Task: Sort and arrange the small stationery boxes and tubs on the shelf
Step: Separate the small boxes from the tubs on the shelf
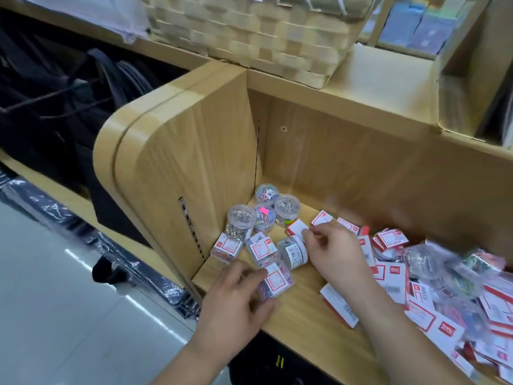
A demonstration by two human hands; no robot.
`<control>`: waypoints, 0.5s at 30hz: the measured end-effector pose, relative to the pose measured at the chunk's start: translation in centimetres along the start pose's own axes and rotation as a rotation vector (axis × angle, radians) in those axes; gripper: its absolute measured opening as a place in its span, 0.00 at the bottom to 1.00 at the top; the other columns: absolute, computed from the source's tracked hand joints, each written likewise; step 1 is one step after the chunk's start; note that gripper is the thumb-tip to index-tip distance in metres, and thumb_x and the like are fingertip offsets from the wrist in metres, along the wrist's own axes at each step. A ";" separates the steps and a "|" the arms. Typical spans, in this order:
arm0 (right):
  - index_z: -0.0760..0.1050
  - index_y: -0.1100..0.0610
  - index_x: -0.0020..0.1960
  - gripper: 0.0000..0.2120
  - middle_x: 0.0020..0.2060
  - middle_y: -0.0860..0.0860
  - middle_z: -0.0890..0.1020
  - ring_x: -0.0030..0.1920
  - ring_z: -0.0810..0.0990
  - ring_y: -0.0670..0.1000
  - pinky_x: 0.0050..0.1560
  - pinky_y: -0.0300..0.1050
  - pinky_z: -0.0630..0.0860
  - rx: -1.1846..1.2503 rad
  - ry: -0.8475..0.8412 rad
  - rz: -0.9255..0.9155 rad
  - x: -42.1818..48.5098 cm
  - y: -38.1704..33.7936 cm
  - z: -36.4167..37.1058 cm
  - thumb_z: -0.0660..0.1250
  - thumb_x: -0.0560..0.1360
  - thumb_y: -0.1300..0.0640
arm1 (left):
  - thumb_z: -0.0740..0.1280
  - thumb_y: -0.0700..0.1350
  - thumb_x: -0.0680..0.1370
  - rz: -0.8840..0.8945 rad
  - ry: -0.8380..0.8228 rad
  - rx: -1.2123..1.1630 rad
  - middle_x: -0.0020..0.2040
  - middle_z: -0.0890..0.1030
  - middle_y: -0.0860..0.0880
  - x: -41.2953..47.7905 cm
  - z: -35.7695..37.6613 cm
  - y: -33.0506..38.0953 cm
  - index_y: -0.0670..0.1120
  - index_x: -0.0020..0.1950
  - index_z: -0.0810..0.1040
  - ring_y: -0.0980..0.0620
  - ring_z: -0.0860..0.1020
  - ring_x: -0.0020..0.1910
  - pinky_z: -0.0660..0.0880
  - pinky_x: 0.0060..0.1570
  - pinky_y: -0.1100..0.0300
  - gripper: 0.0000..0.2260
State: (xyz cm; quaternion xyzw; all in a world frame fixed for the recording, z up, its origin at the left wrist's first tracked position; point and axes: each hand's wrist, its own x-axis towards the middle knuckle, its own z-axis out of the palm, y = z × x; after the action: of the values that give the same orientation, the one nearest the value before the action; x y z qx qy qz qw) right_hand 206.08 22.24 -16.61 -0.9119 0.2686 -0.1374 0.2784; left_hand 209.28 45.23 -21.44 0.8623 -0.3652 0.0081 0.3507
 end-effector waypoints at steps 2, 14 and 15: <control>0.69 0.56 0.29 0.23 0.25 0.49 0.69 0.32 0.69 0.53 0.34 0.50 0.65 -0.031 -0.047 -0.006 -1.5 -0.8 -0.4 0.67 0.78 0.45 | 0.75 0.55 0.73 0.005 0.036 -0.046 0.53 0.74 0.56 0.0 0.0 0.1 0.55 0.62 0.81 0.52 0.79 0.51 0.79 0.50 0.54 0.18; 0.79 0.53 0.54 0.13 0.52 0.48 0.83 0.52 0.81 0.53 0.49 0.43 0.74 0.039 -0.052 -0.030 -5.1 -1.2 2.0 0.75 0.72 0.52 | 0.76 0.51 0.73 -0.071 0.076 -0.189 0.54 0.77 0.61 -0.7 -0.2 -0.5 0.55 0.59 0.80 0.58 0.78 0.54 0.78 0.50 0.57 0.15; 0.78 0.53 0.54 0.13 0.52 0.47 0.81 0.52 0.81 0.52 0.49 0.43 0.75 0.057 -0.032 -0.068 -5.1 -1.0 2.2 0.76 0.71 0.54 | 0.76 0.51 0.73 -0.068 0.079 -0.190 0.54 0.77 0.61 -0.7 -0.2 -0.5 0.55 0.58 0.80 0.59 0.78 0.53 0.78 0.50 0.57 0.14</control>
State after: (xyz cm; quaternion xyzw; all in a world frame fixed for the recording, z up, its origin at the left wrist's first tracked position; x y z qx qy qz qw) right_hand 203.23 26.84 -18.33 -0.9141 0.2291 -0.1399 0.3039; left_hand 209.10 46.04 -21.84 0.8361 -0.3207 -0.0045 0.4450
